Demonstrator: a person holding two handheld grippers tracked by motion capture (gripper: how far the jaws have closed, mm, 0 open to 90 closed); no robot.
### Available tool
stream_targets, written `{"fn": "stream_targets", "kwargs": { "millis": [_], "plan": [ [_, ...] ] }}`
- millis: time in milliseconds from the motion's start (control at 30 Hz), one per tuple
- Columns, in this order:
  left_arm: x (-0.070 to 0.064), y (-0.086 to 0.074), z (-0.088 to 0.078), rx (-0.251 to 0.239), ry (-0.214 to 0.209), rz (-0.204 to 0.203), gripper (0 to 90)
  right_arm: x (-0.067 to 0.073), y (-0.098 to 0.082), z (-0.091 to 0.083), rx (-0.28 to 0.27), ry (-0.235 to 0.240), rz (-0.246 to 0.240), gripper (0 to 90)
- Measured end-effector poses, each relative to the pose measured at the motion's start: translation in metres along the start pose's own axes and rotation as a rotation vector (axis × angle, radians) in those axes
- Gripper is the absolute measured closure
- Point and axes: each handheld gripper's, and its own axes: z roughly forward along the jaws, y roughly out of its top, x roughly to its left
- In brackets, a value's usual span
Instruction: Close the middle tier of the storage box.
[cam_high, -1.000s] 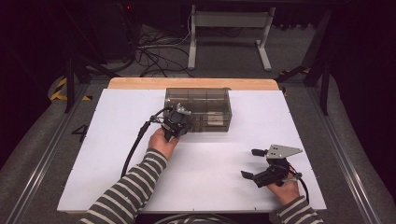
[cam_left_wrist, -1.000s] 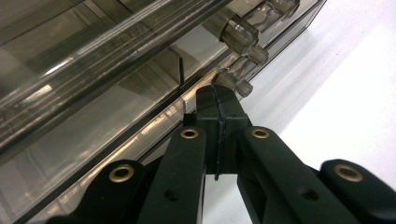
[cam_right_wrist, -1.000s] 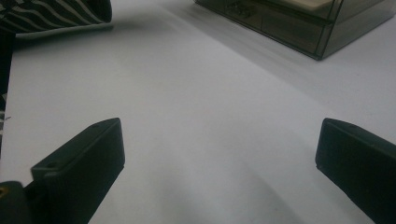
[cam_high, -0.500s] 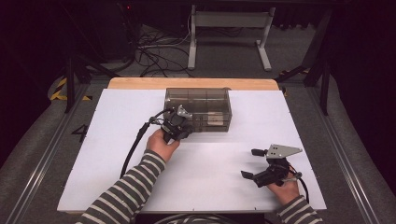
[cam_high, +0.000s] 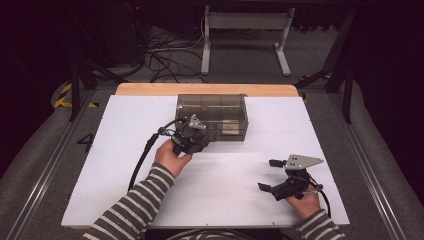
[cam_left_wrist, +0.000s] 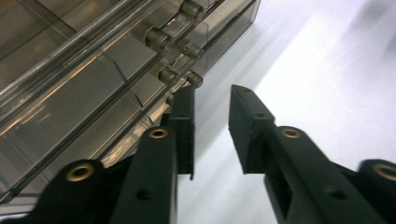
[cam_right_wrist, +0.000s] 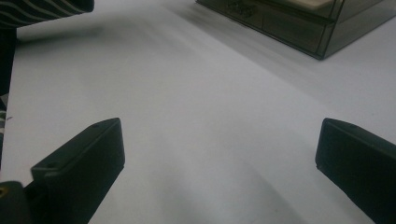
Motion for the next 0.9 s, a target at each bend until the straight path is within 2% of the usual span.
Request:
{"fn": "stream_targets", "kwargs": {
  "millis": [100,267,367,433,567,700,900],
  "plan": [
    [-0.001,-0.001,-0.005,-0.006,-0.016,0.008,63.8,0.000,0.000,0.000,0.000,-0.001,0.001,2.0],
    [-0.003,-0.005,-0.018,-0.030,-0.016,0.021,53.8,0.000,0.000,-0.001,-0.004,-0.004,0.003,2.0],
    [-0.002,-0.009,-0.028,-0.043,-0.054,0.018,51.3,0.000,0.000,-0.001,-0.005,-0.004,0.004,2.0],
    [-0.001,-0.011,-0.034,-0.051,-0.064,0.017,48.1,0.000,0.000,-0.001,-0.006,-0.005,0.004,2.0],
    [-0.003,-0.020,-0.046,-0.084,-0.062,0.031,37.1,0.000,0.000,-0.001,-0.008,-0.007,0.004,1.9],
    [-0.001,-0.030,-0.057,-0.117,-0.088,0.058,28.2,0.000,0.000,-0.001,-0.009,-0.008,0.002,1.9],
    [0.001,-0.046,-0.069,-0.159,-0.090,0.048,15.9,0.000,0.000,-0.001,-0.010,-0.009,0.002,1.9]
  ]
}}
